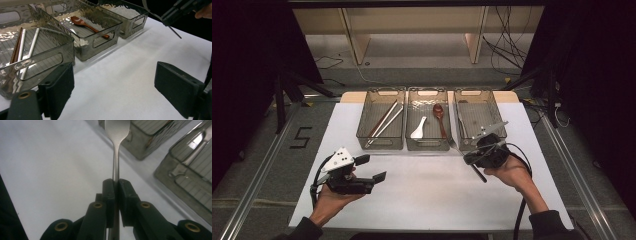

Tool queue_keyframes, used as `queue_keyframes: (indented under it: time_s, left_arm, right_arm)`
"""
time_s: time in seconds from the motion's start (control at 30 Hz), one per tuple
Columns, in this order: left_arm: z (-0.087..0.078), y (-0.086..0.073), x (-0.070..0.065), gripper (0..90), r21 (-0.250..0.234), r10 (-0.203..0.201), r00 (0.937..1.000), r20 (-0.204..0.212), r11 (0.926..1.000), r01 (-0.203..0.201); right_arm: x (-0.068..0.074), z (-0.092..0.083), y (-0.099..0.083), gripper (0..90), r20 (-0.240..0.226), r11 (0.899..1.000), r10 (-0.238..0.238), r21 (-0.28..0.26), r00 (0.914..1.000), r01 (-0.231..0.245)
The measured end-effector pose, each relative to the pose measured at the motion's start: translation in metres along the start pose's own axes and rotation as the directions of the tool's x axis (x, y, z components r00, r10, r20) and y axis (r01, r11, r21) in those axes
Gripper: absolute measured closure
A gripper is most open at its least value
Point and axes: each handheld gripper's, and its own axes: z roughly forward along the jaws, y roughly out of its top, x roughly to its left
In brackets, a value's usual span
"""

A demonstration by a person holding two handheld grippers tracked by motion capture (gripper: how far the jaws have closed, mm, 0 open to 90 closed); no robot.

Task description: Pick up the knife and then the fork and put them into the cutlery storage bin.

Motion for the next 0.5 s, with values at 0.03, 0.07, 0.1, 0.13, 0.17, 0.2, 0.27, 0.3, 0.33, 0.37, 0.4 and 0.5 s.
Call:
queue_keyframes:
  time_s: [0.03,0.07,0.1,0.13,0.17,0.2,0.27,0.3,0.33,0.37,0.4,0.5]
  left_arm:
    - [0.0,0.0,0.0,15.7,0.0,0.001,1.0,-0.001,1.0,-0.001]
    - [0.0,0.0,0.0,15.7,-0.001,0.0,1.0,-0.001,1.0,0.0]
    - [0.0,0.0,0.0,15.7,0.0,0.001,1.0,-0.001,1.0,-0.001]
    - [0.0,0.0,0.0,15.7,0.0,0.0,1.0,-0.001,1.0,0.0]
    - [0.0,0.0,0.0,15.7,0.0,0.0,1.0,-0.001,1.0,0.0]
    - [0.0,0.0,0.0,15.7,0.0,0.001,1.0,-0.002,1.0,-0.001]
    - [0.0,0.0,0.0,15.7,0.0,0.0,1.0,-0.002,1.0,0.0]
    - [0.0,0.0,0.0,15.7,-0.002,0.0,1.0,-0.002,1.0,0.0]
    - [0.0,0.0,0.0,15.7,-0.003,0.0,1.0,-0.002,1.0,0.0]
    - [-0.001,0.0,0.001,15.8,-0.002,0.001,1.0,-0.001,1.0,-0.001]
    - [0.0,0.0,0.0,15.7,-0.004,-0.001,1.0,-0.002,1.0,0.001]
    - [-0.001,0.0,0.0,15.7,-0.004,0.002,1.0,-0.002,1.0,-0.002]
  right_arm:
    - [-0.001,-0.002,0.002,84.5,0.005,1.0,0.017,-0.006,0.9999,-0.017]
    - [-0.004,-0.003,0.003,84.5,0.008,1.0,0.019,-0.019,0.9998,-0.019]
    - [-0.006,-0.004,0.004,84.5,0.01,0.999,0.026,-0.025,0.9996,-0.025]
    - [-0.007,-0.004,0.005,84.5,0.011,0.999,0.027,-0.035,0.9996,-0.026]
    - [-0.009,-0.005,0.006,84.5,0.014,0.999,0.033,-0.039,0.9994,-0.033]
    - [-0.011,-0.006,0.007,84.5,0.018,0.998,0.039,-0.046,0.9991,-0.038]
    - [-0.014,-0.007,0.009,84.5,0.022,0.997,0.051,-0.056,0.9984,-0.05]
    - [-0.017,-0.007,0.011,84.5,0.022,0.996,0.058,-0.062,0.9981,-0.057]
    - [-0.019,-0.007,0.012,84.5,0.025,0.996,0.06,-0.067,0.9979,-0.058]
    - [-0.02,-0.007,0.013,84.5,0.028,0.995,0.071,-0.068,0.9971,-0.069]
    - [-0.022,-0.007,0.014,84.5,0.03,0.995,0.071,-0.074,0.997,-0.068]
    - [-0.025,-0.008,0.018,84.5,0.039,0.993,0.086,-0.086,0.9956,-0.082]
